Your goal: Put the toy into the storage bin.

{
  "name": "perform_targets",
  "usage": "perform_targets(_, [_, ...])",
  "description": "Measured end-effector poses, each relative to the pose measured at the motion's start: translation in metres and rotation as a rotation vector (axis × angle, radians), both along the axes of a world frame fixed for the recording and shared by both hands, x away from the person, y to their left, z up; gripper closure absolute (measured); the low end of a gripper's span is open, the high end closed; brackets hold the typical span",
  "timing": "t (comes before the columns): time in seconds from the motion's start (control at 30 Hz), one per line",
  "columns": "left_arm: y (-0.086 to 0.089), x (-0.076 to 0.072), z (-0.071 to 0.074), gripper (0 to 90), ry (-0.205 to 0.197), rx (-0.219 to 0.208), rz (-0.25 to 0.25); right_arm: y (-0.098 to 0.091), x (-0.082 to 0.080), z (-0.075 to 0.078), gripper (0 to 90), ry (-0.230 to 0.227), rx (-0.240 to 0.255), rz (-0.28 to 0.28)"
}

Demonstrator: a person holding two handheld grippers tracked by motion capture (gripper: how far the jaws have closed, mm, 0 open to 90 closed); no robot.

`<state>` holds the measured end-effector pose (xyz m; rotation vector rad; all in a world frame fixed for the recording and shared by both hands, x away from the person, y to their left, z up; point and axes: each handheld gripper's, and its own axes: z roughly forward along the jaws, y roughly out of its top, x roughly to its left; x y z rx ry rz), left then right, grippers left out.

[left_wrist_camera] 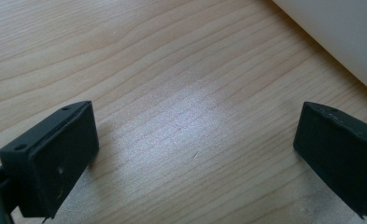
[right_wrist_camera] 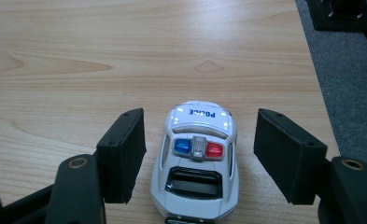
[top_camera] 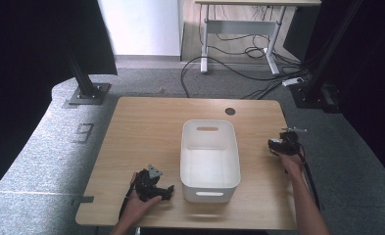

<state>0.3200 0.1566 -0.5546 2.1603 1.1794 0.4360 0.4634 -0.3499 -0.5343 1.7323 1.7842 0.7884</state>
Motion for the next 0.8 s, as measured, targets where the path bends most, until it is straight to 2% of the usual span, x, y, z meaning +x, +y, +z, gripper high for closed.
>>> perform_targets(0.37, [0.0,0.0,0.0,0.0,0.0,0.0,0.0,0.0016,0.0029,-0.0075,37.5,0.036,-0.002,-0.015])
perform_targets(0.5, [0.0,0.0,0.0,0.0,0.0,0.0,0.0,0.0016,0.0034,-0.0082,42.8,0.033,0.002,-0.022])
perform_targets(0.6, [0.0,0.0,0.0,0.0,0.0,0.0,0.0,0.0004,0.0046,-0.009,47.3,0.042,0.032,-0.028])
perform_targets(0.8, [0.0,0.0,0.0,0.0,0.0,0.0,0.0,-0.0009,0.0041,-0.0075,49.8,0.049,0.029,-0.022])
